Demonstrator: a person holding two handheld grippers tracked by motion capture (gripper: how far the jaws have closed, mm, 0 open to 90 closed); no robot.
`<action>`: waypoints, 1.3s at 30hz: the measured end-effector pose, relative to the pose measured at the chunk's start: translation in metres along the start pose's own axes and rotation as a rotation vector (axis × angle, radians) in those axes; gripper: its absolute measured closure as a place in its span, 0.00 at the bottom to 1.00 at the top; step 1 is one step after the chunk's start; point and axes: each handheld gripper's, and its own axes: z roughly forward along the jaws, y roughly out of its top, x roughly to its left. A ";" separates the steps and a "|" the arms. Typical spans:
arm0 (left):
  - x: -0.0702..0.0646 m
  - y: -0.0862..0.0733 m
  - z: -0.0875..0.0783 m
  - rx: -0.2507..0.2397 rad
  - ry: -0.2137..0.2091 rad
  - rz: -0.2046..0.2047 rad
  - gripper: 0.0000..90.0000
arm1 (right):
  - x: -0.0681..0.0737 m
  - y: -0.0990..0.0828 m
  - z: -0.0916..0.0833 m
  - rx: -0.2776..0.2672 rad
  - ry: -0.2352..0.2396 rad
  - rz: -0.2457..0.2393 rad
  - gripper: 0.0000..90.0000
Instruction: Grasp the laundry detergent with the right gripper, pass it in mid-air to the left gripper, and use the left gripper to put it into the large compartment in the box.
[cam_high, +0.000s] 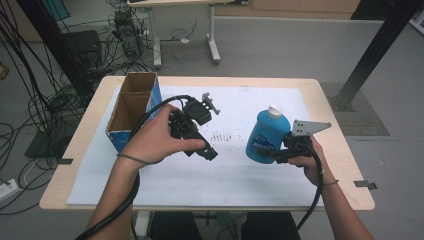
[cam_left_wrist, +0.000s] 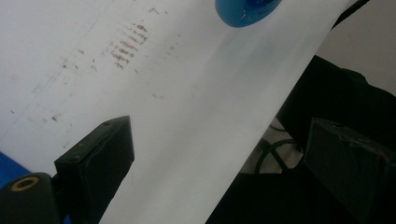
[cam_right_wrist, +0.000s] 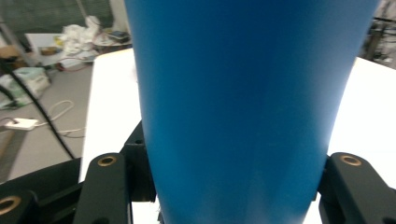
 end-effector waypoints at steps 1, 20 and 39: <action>0.000 0.001 -0.001 0.001 -0.003 0.005 0.10 | 0.000 0.001 0.000 -0.002 0.015 -0.001 0.46; -0.009 0.020 -0.009 0.060 -0.033 0.193 0.09 | 0.008 0.008 0.006 0.039 0.151 -0.053 0.46; -0.014 0.034 -0.011 0.099 -0.051 0.259 0.09 | 0.022 0.012 0.023 0.093 0.237 -0.104 0.46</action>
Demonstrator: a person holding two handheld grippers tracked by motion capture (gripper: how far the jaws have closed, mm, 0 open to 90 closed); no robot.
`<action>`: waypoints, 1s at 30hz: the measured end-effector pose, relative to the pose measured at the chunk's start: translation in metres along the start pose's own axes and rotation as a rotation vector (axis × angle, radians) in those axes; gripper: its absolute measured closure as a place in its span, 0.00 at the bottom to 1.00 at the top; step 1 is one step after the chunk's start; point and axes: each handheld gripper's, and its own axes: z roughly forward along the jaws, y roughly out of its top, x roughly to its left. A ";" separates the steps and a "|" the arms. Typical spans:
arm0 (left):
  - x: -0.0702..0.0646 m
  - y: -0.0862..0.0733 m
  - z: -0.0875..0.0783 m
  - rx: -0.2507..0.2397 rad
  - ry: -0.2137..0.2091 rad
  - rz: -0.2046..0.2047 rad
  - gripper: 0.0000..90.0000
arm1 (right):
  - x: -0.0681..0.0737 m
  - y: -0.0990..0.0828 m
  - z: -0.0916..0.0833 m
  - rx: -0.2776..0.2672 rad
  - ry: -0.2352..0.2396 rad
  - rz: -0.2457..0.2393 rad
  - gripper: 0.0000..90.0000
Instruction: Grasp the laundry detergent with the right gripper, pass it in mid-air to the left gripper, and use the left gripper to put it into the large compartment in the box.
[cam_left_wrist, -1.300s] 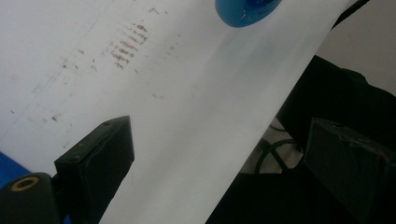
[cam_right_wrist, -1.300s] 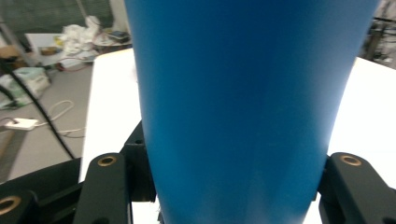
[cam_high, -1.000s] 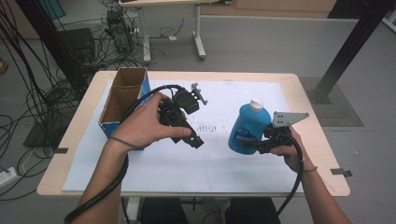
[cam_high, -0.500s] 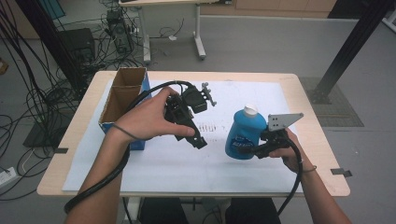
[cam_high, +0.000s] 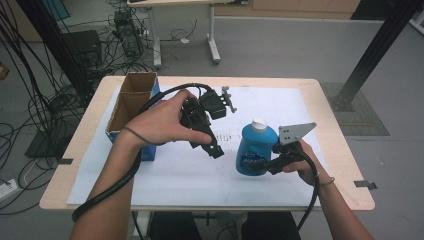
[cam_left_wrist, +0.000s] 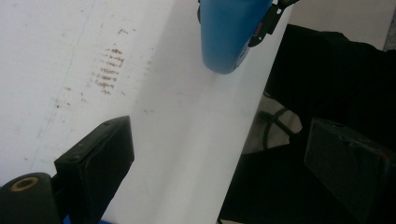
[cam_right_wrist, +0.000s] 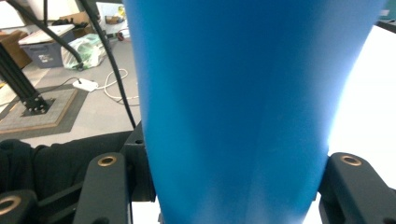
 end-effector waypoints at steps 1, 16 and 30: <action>0.000 0.001 0.000 0.003 -0.003 0.006 0.09 | 0.001 0.002 0.003 0.005 0.009 -0.005 0.46; -0.006 0.012 0.008 0.033 -0.014 0.041 0.09 | 0.007 0.011 0.022 0.029 0.066 -0.038 0.46; -0.011 0.021 0.014 0.059 -0.018 0.059 0.08 | 0.011 0.020 0.033 0.052 0.101 -0.066 0.46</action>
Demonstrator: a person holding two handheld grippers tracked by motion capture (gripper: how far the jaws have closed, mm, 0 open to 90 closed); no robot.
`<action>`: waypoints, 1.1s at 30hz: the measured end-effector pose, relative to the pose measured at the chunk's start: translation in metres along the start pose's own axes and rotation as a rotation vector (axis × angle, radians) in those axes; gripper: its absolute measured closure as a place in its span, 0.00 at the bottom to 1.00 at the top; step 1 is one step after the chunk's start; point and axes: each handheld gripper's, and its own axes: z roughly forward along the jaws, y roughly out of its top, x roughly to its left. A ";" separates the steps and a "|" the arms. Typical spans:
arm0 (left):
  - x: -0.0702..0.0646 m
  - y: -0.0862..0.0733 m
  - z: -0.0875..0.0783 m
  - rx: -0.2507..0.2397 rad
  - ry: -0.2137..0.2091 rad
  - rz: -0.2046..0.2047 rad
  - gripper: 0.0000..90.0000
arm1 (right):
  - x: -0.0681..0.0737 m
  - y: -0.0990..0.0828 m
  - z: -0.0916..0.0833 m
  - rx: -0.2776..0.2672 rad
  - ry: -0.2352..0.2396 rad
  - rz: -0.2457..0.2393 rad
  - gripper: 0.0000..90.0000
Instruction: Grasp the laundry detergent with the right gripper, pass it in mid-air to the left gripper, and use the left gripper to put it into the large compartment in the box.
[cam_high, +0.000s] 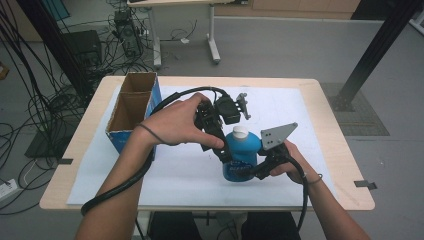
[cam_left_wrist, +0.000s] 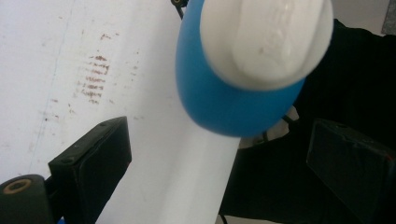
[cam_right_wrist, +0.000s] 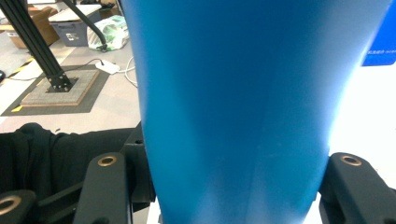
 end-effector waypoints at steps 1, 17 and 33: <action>0.000 0.001 0.001 0.006 -0.001 0.003 0.08 | 0.000 0.000 0.001 0.000 0.003 -0.004 0.46; -0.007 0.011 0.008 0.022 -0.006 0.032 0.08 | 0.002 0.007 0.011 0.015 0.027 -0.027 0.46; -0.009 0.014 0.011 0.027 -0.008 0.039 0.08 | 0.003 0.008 0.013 0.015 0.035 -0.025 0.46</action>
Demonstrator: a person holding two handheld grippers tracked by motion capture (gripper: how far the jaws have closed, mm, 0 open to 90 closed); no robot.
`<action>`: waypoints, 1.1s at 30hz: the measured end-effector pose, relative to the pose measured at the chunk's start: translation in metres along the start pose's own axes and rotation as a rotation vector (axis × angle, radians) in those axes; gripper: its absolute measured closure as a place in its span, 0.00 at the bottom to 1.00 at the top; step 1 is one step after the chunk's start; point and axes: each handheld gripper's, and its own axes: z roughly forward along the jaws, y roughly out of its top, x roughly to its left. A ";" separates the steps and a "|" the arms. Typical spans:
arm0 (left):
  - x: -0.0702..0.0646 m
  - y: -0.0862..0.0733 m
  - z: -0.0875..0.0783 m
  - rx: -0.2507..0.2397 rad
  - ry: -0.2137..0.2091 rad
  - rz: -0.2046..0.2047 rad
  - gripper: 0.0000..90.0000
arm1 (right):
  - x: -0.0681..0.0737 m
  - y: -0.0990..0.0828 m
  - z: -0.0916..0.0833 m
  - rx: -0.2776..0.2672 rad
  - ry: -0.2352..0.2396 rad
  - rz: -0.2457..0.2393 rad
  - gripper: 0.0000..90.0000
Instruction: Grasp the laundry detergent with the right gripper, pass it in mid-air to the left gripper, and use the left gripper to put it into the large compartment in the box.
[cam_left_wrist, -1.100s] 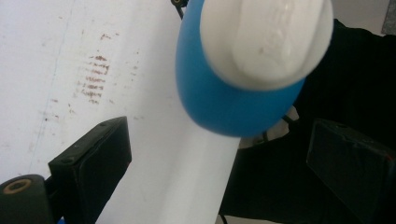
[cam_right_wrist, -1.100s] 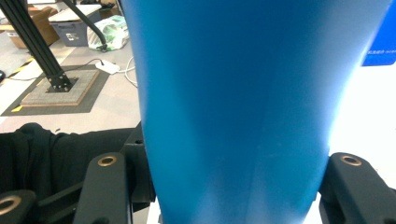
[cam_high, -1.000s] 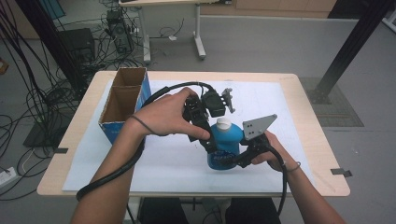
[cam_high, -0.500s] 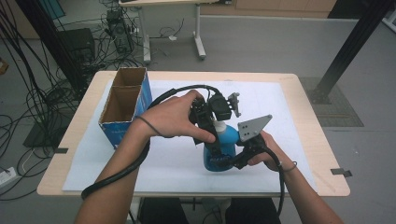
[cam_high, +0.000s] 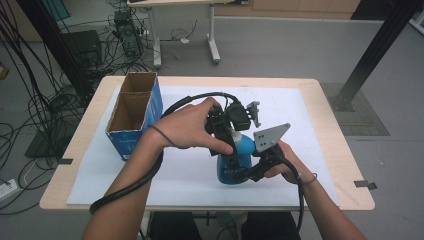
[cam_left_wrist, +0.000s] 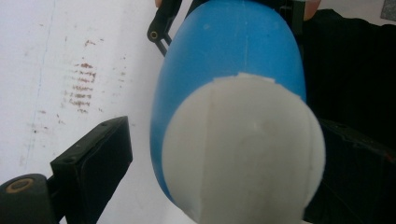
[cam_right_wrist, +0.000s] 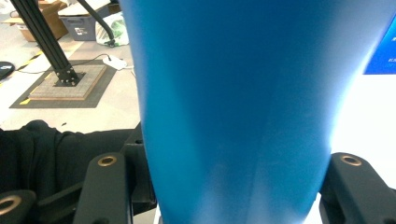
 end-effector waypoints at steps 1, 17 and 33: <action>0.000 0.000 0.000 -0.001 0.000 -0.002 0.08 | 0.000 0.000 0.000 0.001 0.001 0.000 0.46; 0.000 0.001 -0.001 0.000 0.002 0.000 0.08 | -0.001 0.000 0.000 0.002 -0.004 -0.001 0.46; 0.000 0.001 -0.001 0.001 0.002 0.000 0.08 | -0.001 0.000 0.001 0.003 -0.006 0.000 0.46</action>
